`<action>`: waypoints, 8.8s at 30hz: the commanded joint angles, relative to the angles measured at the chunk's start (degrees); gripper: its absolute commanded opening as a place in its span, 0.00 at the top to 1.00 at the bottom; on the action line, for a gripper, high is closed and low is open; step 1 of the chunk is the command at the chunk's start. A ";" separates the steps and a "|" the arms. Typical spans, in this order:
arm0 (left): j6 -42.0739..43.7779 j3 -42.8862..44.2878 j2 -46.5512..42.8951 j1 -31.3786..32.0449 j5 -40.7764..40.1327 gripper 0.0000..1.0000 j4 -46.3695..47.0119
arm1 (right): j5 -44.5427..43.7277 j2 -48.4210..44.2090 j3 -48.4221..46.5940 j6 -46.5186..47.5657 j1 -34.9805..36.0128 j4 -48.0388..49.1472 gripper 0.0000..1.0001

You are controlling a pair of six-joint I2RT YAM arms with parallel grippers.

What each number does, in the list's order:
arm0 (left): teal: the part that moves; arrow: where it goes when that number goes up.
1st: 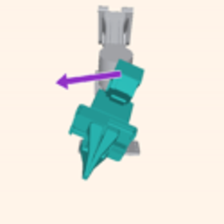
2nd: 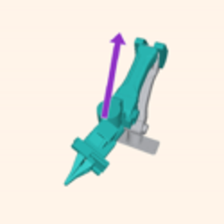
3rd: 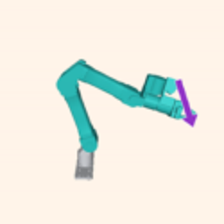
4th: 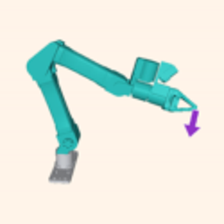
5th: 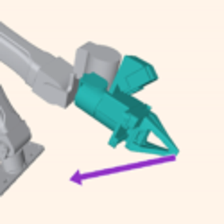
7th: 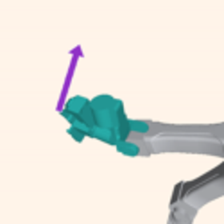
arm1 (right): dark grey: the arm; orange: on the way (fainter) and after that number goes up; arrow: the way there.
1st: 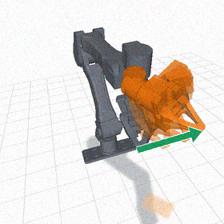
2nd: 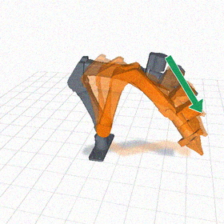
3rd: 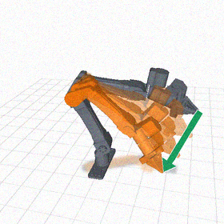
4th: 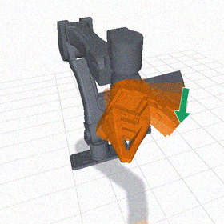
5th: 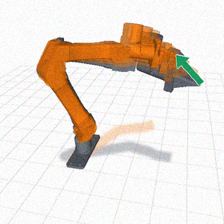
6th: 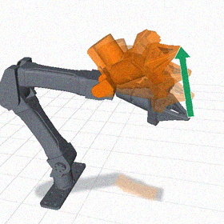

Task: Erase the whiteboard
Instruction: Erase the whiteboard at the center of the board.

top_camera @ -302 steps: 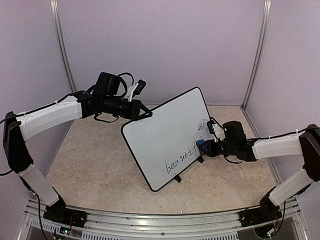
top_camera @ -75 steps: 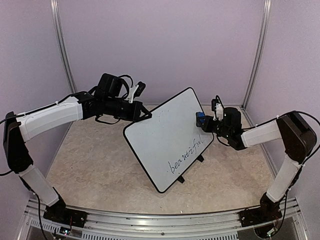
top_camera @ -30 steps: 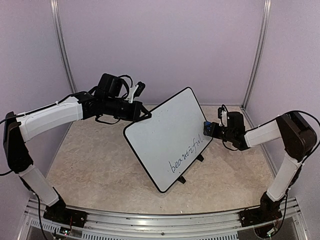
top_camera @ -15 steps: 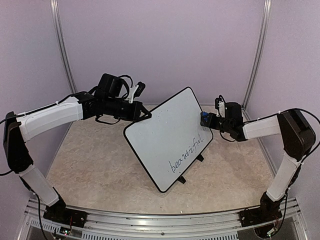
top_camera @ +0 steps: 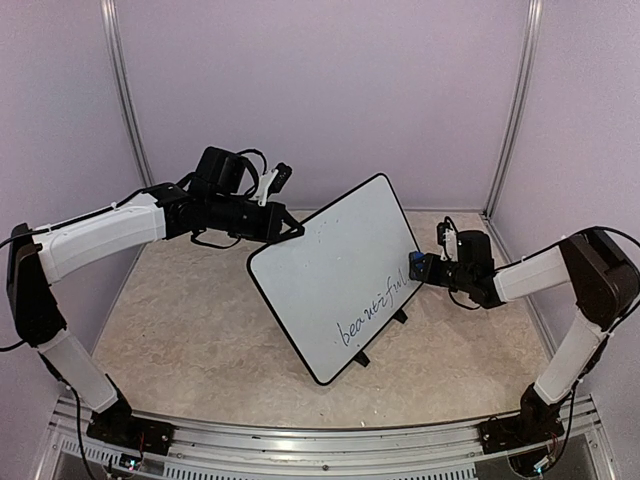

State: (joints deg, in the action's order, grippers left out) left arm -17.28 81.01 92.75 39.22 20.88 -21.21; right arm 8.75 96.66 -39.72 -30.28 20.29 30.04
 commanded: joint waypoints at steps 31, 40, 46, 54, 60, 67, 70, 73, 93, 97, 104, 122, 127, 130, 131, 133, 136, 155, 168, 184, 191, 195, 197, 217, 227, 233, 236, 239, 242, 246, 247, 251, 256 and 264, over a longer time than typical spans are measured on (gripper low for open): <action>7.30 -0.24 -1.14 2.26 6.47 1.00 3.18 | 4.66 2.52 -5.62 2.07 0.42 -7.46 0.70; 7.33 -0.29 -1.21 2.69 6.03 1.00 3.11 | 3.81 -1.74 1.65 2.31 0.38 -6.35 0.70; 7.38 -0.26 -1.25 2.79 5.78 1.00 3.11 | 4.22 -1.94 -0.47 2.60 0.45 -6.87 0.70; 7.52 -0.29 -1.24 2.79 5.61 1.00 3.02 | 4.67 -1.76 -8.19 2.75 0.85 -8.53 0.70; 7.52 -0.24 -1.32 2.75 5.50 1.00 2.96 | 2.38 0.11 -13.82 3.56 0.45 -11.54 0.70; 7.69 -0.24 -1.61 2.70 5.38 1.00 2.88 | 6.44 1.51 -11.66 1.54 -0.62 -10.66 0.69; 7.61 -0.24 -1.61 2.71 5.42 1.00 2.93 | 8.38 1.60 -8.84 0.65 -1.51 -10.36 0.70; 7.48 -0.29 -1.68 2.70 5.62 1.00 2.95 | 10.22 1.62 -6.37 -0.12 -2.86 -10.45 0.70; 7.39 -0.33 -1.18 2.88 5.83 1.00 3.11 | 15.80 5.61 -18.68 0.70 -4.99 -17.84 0.70; 7.42 -0.33 -1.17 2.87 5.80 1.00 3.11 | 16.67 7.80 -24.46 0.93 -4.89 -19.98 0.70; 7.48 -0.31 -1.17 2.79 5.83 1.00 3.11 | 17.00 10.69 -32.52 1.80 -4.17 -23.64 0.70; 7.14 -0.27 -0.82 2.35 6.30 1.00 3.24 | 14.35 6.31 -12.87 2.38 -4.67 -17.93 0.70; 7.17 -0.34 -0.78 2.35 6.31 1.00 3.31 | 13.42 3.70 -8.53 3.20 -4.61 -17.10 0.70; 7.08 -0.33 -0.60 2.44 6.48 1.00 3.37 | 12.46 2.65 -7.59 3.88 -3.83 -17.15 0.70; 7.08 -0.35 -0.61 2.40 6.52 1.00 3.36 | 12.50 2.43 -7.61 4.13 -3.39 -17.19 0.70; 7.05 -0.33 -0.49 2.44 6.48 1.00 3.37 | 11.60 2.24 -8.53 4.74 -2.22 -18.25 0.70; 7.00 -0.34 -0.47 2.44 6.42 1.00 3.37 | 9.80 2.27 -9.79 5.55 -0.10 -20.05 0.70; 7.16 -0.33 -1.37 2.66 6.17 1.00 3.28 | 10.06 -1.96 3.66 1.37 3.79 -14.97 0.71; 7.32 -0.34 -1.18 3.40 5.51 1.00 3.11 | 8.26 -3.35 -10.02 5.58 3.92 -21.15 0.71; 7.15 -0.36 -0.78 3.58 5.94 1.00 3.19 | 2.63 -3.22 -1.94 9.01 5.94 -24.46 0.70; 7.03 -0.33 -0.66 3.67 5.94 1.00 3.28 | 2.29 -4.42 1.00 9.39 5.94 -24.19 0.70; 6.99 -0.33 -0.47 3.75 5.91 1.00 3.28 | 4.85 -3.91 -3.12 9.35 6.07 -24.08 0.70; 7.02 -0.33 -0.41 3.76 5.82 1.00 3.21 | 5.31 -3.64 -6.12 9.76 6.51 -24.71 0.70; 6.96 -0.37 -0.65 3.76 5.78 1.00 3.16 | 1.97 -4.82 -2.04 11.47 8.97 -26.75 0.70; 6.84 -0.33 -0.29 3.84 5.44 1.00 3.27 | 1.42 -4.92 -1.98 13.20 8.97 -27.92 0.70; 6.82 -0.37 -0.04 3.84 5.58 1.00 3.28 | 4.38 -2.76 -10.80 14.21 9.12 -29.26 0.70; 6.95 -0.37 -0.10 3.89 5.38 1.00 3.20 | 4.65 -1.45 -15.67 14.72 9.71 -30.61 0.70; 6.99 -0.35 -0.20 3.84 5.28 1.00 3.15 | 4.57 -0.42 -19.20 15.13 10.37 -31.89 0.70; 7.06 -0.37 -0.20 3.84 5.17 1.00 3.11 | 4.39 0.16 -20.11 15.31 10.70 -32.42 0.70; 7.00 -0.34 -0.29 3.84 5.25 1.00 3.11 | 4.64 -0.43 -16.75 14.53 10.83 -31.33 0.70; 6.90 -0.34 -0.29 3.84 5.30 1.00 3.15 | 4.81 -0.75 -15.41 14.21 10.83 -30.92 0.70; 6.65 -0.28 -0.03 3.84 5.43 1.00 3.19 | 5.95 -2.45 -10.15 12.10 11.55 -30.13 0.70; 6.63 -0.24 0.15 3.82 5.28 1.00 3.12 | 5.66 -2.60 -9.31 10.93 14.80 -29.24 0.70; 6.82 -0.20 -0.15 3.85 5.05 1.00 3.00 | 1.61 -0.78 -11.82 10.71 16.28 -33.49 0.70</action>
State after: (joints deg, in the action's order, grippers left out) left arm -17.96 80.99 92.53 40.23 17.54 -20.58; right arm 8.78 92.73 -50.30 -19.88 33.45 1.80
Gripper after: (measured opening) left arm 0.047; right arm 0.299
